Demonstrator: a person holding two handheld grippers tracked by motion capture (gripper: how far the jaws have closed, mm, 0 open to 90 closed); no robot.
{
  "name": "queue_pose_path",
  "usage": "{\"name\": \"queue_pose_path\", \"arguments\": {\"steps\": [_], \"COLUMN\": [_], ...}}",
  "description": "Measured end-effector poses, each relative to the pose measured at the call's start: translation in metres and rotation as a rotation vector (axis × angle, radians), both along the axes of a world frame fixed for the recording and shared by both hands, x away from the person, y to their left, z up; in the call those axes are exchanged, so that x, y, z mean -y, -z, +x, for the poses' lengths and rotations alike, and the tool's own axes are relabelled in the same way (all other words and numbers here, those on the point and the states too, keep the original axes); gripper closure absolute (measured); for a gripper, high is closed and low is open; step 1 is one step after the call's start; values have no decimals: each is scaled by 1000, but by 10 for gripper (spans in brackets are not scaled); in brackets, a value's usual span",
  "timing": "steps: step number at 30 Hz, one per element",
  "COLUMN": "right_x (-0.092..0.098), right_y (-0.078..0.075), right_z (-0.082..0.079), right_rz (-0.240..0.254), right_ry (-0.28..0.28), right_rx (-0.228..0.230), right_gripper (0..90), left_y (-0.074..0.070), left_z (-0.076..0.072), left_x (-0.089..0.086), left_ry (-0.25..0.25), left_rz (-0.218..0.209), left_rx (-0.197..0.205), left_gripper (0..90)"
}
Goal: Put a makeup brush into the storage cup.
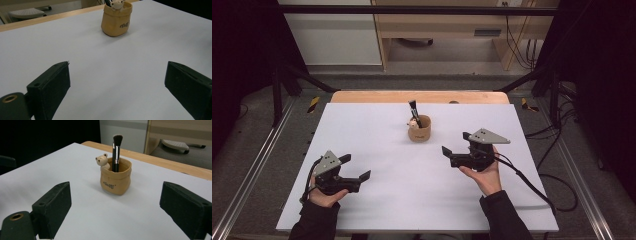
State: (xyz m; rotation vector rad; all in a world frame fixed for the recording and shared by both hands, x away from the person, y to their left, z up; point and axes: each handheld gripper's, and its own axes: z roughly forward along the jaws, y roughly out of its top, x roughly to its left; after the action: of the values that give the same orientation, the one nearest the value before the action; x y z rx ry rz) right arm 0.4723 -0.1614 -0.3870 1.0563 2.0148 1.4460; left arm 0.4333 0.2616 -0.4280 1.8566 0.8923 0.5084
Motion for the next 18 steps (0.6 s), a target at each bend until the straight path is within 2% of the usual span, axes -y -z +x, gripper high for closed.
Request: {"name": "queue_pose_path", "arguments": {"steps": [18], "right_x": [37], "right_y": [16], "right_z": [-23], "right_rz": [-2], "right_ry": [29], "right_rx": [-19], "right_gripper": [67], "left_y": [0], "left_z": [0], "left_x": [-3], "left_ry": [-8], "left_rz": [-6], "left_rx": [0], "left_gripper": [54]}}
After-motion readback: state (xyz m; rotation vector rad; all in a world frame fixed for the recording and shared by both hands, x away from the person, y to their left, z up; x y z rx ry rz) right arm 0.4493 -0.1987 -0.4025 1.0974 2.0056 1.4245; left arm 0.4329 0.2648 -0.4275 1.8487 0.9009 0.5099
